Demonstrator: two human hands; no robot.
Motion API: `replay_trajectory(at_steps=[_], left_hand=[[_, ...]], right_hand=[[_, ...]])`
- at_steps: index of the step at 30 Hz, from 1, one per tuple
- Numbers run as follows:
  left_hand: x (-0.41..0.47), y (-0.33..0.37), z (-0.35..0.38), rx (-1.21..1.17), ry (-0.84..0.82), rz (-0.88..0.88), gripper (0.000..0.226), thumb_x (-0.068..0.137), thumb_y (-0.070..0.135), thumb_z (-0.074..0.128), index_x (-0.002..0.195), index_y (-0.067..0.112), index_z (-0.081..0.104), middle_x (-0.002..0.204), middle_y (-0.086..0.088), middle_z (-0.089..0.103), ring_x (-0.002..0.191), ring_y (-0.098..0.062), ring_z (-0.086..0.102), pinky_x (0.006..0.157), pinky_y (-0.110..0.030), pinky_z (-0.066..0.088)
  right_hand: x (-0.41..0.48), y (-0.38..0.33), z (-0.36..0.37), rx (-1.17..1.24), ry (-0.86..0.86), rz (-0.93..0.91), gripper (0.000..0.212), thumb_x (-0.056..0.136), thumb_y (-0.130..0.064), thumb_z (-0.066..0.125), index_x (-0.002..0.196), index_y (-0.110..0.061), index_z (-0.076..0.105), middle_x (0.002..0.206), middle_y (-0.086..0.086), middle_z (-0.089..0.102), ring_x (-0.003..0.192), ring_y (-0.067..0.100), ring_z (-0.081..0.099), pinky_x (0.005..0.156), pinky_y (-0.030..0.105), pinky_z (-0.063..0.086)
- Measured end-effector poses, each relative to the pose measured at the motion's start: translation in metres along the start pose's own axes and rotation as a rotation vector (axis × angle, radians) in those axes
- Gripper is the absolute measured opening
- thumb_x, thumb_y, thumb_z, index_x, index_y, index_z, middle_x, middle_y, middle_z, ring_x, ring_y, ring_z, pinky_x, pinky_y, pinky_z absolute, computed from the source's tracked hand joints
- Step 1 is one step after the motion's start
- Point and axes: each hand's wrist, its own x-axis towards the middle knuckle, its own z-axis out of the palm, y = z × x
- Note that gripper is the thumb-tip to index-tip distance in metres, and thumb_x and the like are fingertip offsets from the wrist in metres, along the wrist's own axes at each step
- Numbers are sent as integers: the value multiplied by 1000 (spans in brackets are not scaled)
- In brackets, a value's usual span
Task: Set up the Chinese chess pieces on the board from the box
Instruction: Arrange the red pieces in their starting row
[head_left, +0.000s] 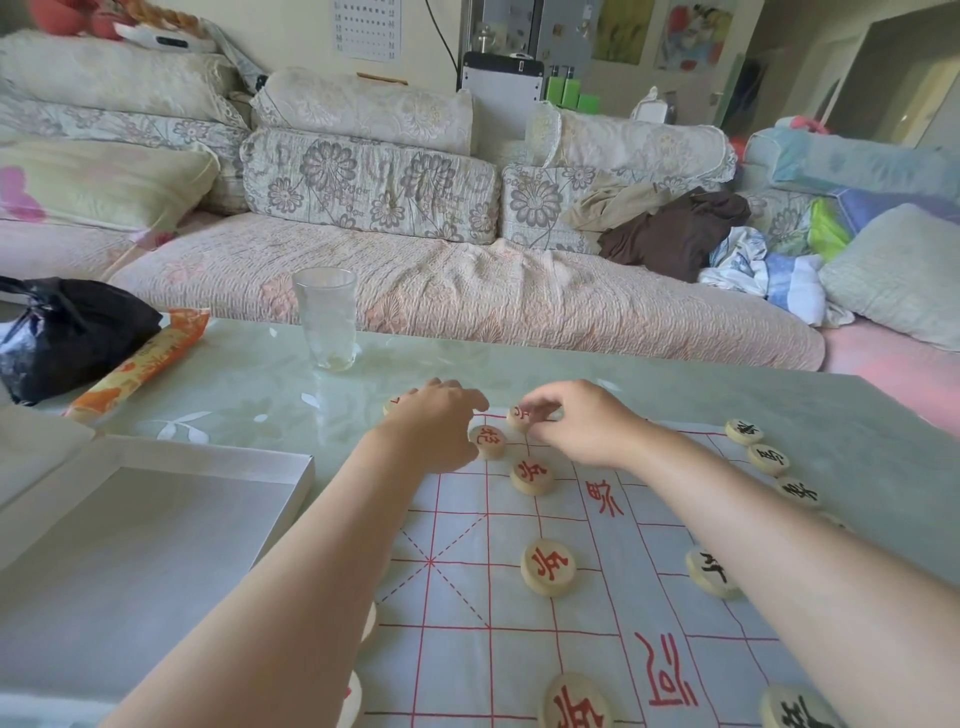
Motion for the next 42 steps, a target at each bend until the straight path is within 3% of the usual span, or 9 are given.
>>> replay_trajectory(at_steps=[4, 7, 12, 22, 28, 31, 35, 38, 42], left_hand=[[-12, 18, -6, -98, 66, 58, 29, 82, 26, 64, 112, 30, 61, 102, 9, 58, 97, -13, 54, 75, -25, 41], [-22, 31, -1, -145, -25, 45, 26, 80, 26, 65, 106, 28, 65, 99, 10, 65, 93, -13, 60, 78, -25, 48], [-29, 40, 10, -85, -115, 26, 38, 80, 32, 67, 117, 28, 62, 107, 11, 67, 102, -15, 60, 86, -31, 51], [-26, 47, 13, -102, -115, 30, 37, 83, 41, 66, 118, 28, 63, 109, 9, 66, 104, -16, 57, 86, -34, 51], [-31, 48, 5, -129, -168, -10, 43, 83, 33, 67, 125, 27, 57, 109, 12, 67, 104, -14, 57, 88, -33, 50], [-45, 51, 0, -129, -177, -33, 38, 84, 32, 64, 121, 29, 56, 105, 13, 67, 98, -15, 60, 86, -34, 51], [-72, 59, -2, -140, -223, -53, 34, 89, 29, 59, 122, 27, 56, 110, 9, 66, 102, -17, 59, 88, -31, 49], [-88, 63, -13, -166, -233, -66, 36, 90, 27, 57, 127, 26, 54, 116, 11, 64, 101, -14, 56, 83, -25, 46], [-112, 69, -19, -163, -239, -30, 39, 89, 29, 60, 127, 28, 55, 117, 12, 62, 100, -11, 56, 82, -21, 43]], right_hand=[[-24, 9, -2, -71, -90, 43, 42, 86, -24, 66, 127, -36, 63, 114, -18, 64, 78, -4, 55, 61, 11, 38], [-37, 6, 3, -121, -131, 19, 43, 81, -46, 71, 123, -40, 60, 113, -20, 61, 75, -2, 55, 56, 15, 41], [-46, 3, 13, -194, -109, -7, 34, 83, -46, 69, 113, -29, 68, 110, -10, 64, 102, 14, 59, 90, 30, 50], [-48, 8, 12, -168, -79, 47, 33, 77, -47, 74, 105, -31, 69, 103, -12, 65, 96, 12, 61, 87, 31, 52], [-55, 8, 8, -185, -92, 51, 64, 79, -49, 74, 137, -32, 52, 120, -10, 57, 108, 11, 55, 91, 27, 45], [-63, 5, 1, -188, -41, 18, 65, 80, -54, 72, 138, -35, 49, 124, -10, 52, 113, 10, 52, 96, 29, 43], [-85, -11, -9, -198, -83, -9, 39, 90, -36, 66, 128, -33, 61, 119, -11, 59, 109, 10, 56, 88, 23, 43], [-105, -21, -8, -237, -222, -16, 42, 91, -20, 61, 132, -30, 59, 122, -12, 60, 99, 8, 54, 74, 16, 40], [-129, -21, 1, -279, -267, -6, 58, 88, -25, 67, 142, -28, 49, 132, -9, 54, 121, 16, 52, 95, 27, 44]])
